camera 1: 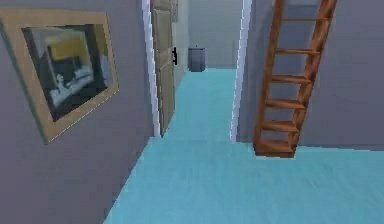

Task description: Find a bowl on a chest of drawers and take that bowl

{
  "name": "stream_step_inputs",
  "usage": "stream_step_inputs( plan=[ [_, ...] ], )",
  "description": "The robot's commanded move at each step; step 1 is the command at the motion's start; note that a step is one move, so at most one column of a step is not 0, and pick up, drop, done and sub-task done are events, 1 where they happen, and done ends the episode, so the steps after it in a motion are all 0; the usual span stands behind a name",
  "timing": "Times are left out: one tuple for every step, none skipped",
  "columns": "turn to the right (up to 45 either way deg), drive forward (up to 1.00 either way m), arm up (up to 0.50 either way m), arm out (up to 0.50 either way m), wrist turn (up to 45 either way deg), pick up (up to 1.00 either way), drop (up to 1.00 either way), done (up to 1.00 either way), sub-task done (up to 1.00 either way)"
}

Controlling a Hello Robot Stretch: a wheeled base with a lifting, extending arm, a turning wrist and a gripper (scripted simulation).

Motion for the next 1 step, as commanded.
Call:
stream_step_inputs(
  plan=[
    [0.0, 1.00, 0.00, 0.00, 0.0, 0.00, 0.00, 0.00, 0.00]
  ],
)
